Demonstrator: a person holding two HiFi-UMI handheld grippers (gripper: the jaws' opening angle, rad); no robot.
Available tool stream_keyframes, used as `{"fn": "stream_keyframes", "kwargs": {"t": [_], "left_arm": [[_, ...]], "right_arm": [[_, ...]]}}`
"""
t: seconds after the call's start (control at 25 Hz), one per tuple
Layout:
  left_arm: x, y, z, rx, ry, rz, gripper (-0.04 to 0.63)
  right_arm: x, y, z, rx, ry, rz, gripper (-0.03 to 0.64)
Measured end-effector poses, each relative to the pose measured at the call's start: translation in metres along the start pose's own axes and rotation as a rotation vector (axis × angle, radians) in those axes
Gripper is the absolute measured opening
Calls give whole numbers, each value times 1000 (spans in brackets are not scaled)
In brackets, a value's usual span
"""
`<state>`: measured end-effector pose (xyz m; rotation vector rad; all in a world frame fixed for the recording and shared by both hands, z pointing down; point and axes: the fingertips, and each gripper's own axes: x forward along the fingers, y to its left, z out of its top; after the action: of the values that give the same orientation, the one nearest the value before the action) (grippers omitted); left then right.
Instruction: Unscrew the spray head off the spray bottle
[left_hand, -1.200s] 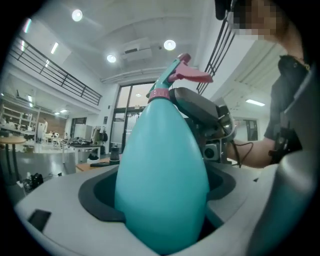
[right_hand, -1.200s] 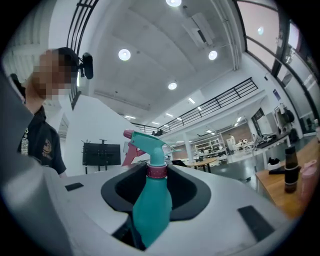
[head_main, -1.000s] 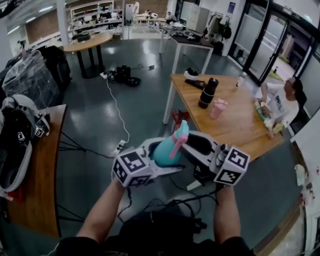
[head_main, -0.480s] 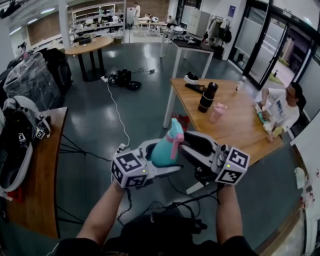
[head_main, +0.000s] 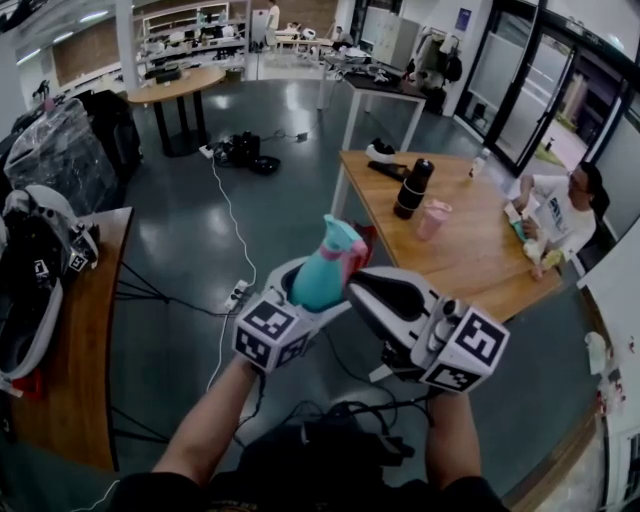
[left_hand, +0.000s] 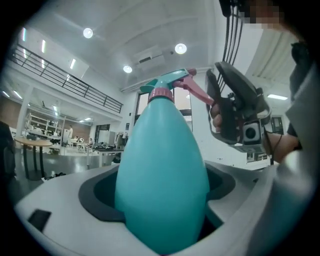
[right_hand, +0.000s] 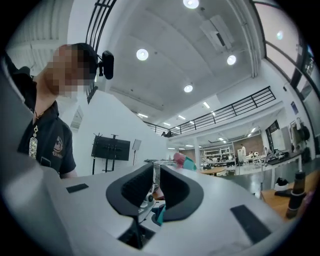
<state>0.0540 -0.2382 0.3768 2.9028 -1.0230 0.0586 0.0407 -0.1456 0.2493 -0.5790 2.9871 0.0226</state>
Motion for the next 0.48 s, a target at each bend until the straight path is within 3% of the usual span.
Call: {"fn": "stream_keyframes", "kwargs": {"t": [0.2,0.48], "left_arm": [[-2,1,3,4,-30,35,445],[-12,12,5,-16,-63,66,445]], "right_arm": [[12,4,-23,-46,140,-35,49],[12,-7,-30,-67,184,-115,38]]}}
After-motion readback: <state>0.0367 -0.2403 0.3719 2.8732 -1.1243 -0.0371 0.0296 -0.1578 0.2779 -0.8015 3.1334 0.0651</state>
